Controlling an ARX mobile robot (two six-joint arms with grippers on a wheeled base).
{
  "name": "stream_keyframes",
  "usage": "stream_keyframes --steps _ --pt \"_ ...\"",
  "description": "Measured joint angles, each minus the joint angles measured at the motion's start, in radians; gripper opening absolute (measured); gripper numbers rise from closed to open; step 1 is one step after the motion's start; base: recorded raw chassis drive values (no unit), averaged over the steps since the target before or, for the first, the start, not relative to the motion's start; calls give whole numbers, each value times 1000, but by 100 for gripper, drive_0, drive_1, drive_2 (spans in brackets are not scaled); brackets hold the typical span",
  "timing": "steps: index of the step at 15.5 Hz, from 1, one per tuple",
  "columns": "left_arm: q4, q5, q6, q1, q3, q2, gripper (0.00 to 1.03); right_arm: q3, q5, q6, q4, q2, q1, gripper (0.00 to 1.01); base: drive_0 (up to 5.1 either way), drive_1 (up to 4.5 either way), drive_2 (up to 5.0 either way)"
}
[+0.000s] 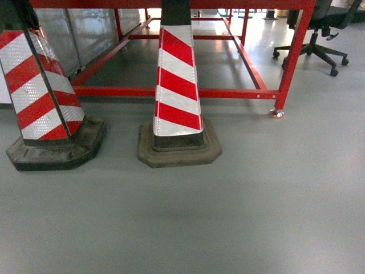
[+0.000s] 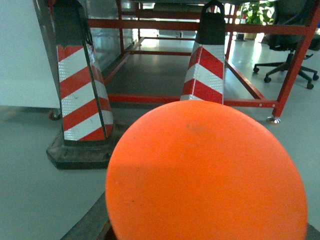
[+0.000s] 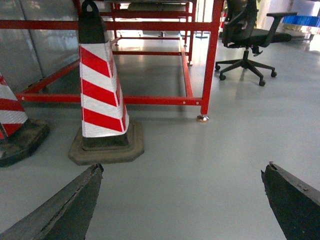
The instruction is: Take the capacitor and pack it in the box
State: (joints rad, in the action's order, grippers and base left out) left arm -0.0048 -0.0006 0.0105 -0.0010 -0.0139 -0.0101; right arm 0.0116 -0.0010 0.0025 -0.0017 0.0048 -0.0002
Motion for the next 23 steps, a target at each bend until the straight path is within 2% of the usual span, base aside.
stream_keyframes --steps 23 --pt "-2 0 0 0 0 0 44 0 1 0 -3 0 0 98 0 0 0"
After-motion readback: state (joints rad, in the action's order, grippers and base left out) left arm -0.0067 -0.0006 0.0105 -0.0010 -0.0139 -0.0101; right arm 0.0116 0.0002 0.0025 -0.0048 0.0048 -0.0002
